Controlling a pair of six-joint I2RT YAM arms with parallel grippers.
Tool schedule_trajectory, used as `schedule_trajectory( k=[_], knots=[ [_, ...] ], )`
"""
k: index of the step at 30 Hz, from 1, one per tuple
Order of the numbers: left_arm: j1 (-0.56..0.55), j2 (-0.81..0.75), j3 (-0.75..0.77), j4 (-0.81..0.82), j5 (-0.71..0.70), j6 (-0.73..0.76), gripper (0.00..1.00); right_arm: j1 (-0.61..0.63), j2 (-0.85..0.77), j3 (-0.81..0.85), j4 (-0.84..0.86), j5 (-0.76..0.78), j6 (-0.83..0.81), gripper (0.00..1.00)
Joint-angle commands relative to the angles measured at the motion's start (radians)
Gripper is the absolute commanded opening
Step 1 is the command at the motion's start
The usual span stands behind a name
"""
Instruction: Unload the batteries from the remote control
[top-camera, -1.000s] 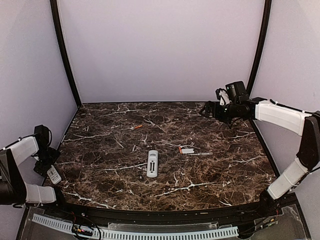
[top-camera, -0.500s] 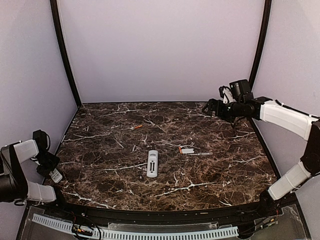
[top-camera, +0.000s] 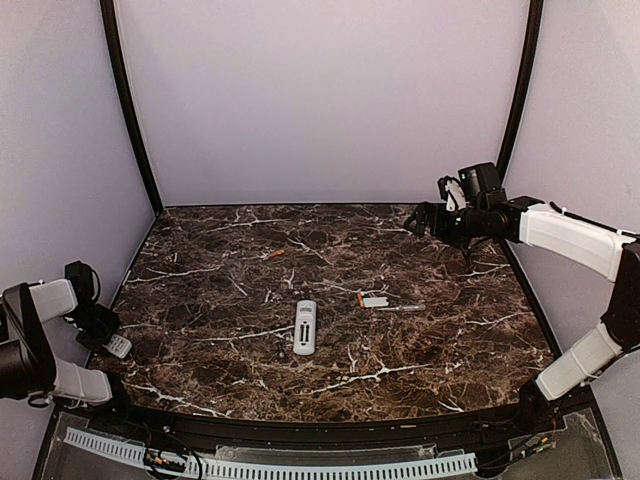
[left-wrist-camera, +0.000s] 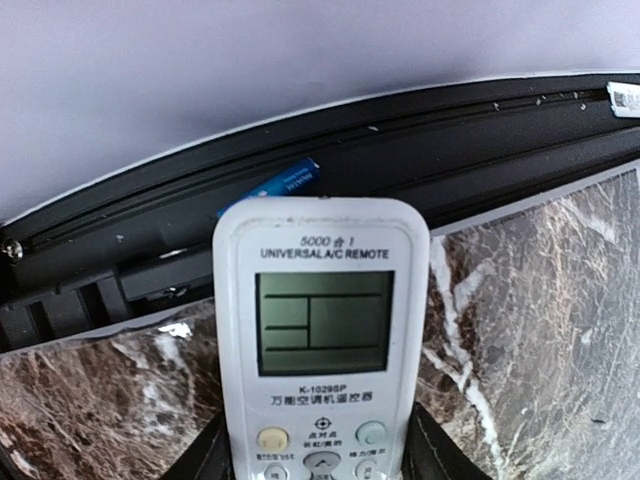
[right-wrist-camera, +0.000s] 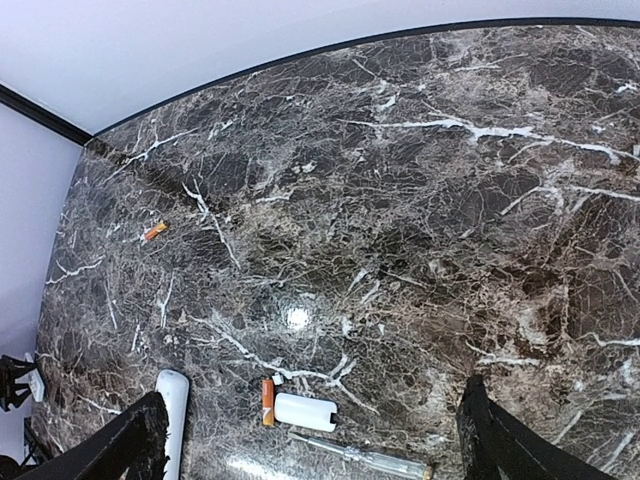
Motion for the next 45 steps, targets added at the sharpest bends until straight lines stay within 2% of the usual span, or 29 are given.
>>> schedule_trajectory(
  k=[1,2,5,8,10,14,18,20,25,29,37,45],
  knots=[
    [0.006,-0.029,-0.03,-0.004,0.111,0.045,0.23,-0.005,-0.023,-0.013,0.021,0.012,0.001,0.97],
    [0.005,-0.035,-0.029,-0.001,0.153,0.052,0.17,-0.005,-0.024,-0.012,0.021,0.006,0.002,0.97],
    [0.001,-0.086,-0.035,0.045,0.251,0.095,0.08,-0.004,-0.037,-0.014,0.038,-0.041,0.003,0.97],
    [-0.023,-0.132,-0.04,0.097,0.39,0.107,0.05,0.008,-0.06,-0.033,0.082,-0.101,0.005,0.96],
    [-0.076,-0.15,-0.021,0.124,0.454,0.112,0.06,0.036,-0.067,-0.035,0.107,-0.114,0.002,0.96],
    [-0.25,-0.146,0.055,0.176,0.532,0.102,0.07,0.151,-0.048,-0.015,0.149,-0.114,-0.01,0.96],
    [-0.425,-0.105,0.088,0.403,0.659,0.036,0.07,0.261,0.01,0.023,0.212,-0.139,-0.014,0.97],
    [-0.527,-0.081,0.139,0.446,0.648,0.015,0.07,0.303,0.04,0.045,0.236,-0.147,0.004,0.97],
    [-0.791,-0.041,0.236,0.517,0.473,-0.035,0.07,0.418,0.106,0.122,0.28,-0.116,0.058,0.96],
    [-0.908,-0.009,0.243,0.669,0.391,-0.149,0.07,0.505,0.169,0.196,0.276,-0.06,0.064,0.95],
    [-1.053,0.097,0.286,0.827,0.348,-0.26,0.06,0.61,0.32,0.376,0.207,0.012,0.042,0.93],
    [-1.094,0.113,0.267,0.902,0.316,-0.34,0.06,0.659,0.481,0.57,0.013,0.235,0.018,0.76]
  ],
)
